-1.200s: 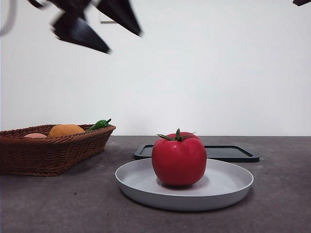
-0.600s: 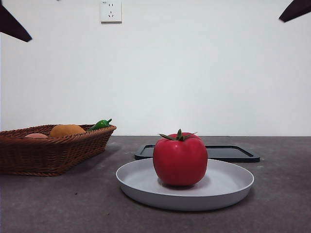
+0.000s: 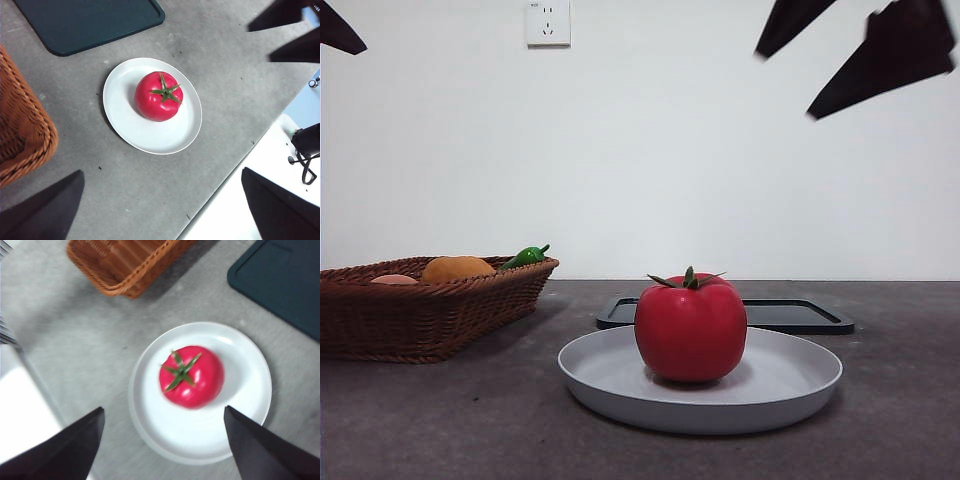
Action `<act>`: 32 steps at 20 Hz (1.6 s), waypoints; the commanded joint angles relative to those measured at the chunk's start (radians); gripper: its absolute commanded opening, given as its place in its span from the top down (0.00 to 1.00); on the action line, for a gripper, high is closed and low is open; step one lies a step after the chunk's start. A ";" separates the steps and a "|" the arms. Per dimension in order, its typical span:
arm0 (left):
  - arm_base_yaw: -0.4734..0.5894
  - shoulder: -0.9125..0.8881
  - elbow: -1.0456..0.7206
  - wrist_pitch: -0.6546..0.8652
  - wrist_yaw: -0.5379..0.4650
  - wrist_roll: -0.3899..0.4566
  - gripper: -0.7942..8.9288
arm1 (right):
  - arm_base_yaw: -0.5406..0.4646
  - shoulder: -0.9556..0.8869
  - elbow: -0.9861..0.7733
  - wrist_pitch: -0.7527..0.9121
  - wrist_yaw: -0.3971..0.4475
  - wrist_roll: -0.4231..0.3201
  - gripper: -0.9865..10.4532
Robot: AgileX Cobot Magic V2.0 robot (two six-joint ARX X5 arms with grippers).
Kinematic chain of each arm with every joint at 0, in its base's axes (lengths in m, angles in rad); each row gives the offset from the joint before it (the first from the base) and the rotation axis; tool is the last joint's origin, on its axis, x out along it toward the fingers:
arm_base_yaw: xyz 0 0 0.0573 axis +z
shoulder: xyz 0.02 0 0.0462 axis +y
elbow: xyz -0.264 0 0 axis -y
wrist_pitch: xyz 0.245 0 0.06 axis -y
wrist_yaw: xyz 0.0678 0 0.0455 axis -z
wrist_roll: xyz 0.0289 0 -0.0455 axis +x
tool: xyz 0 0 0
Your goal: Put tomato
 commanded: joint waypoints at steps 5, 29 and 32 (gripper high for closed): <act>-0.003 0.007 0.016 0.005 0.005 0.016 0.41 | 0.073 0.199 0.018 0.137 0.069 -0.005 0.53; -0.003 0.007 0.016 0.013 0.005 0.017 0.41 | 0.177 0.576 0.018 0.305 0.221 -0.001 0.50; -0.003 0.007 0.016 0.013 0.005 0.017 0.41 | 0.177 0.575 0.018 0.304 0.232 -0.001 0.66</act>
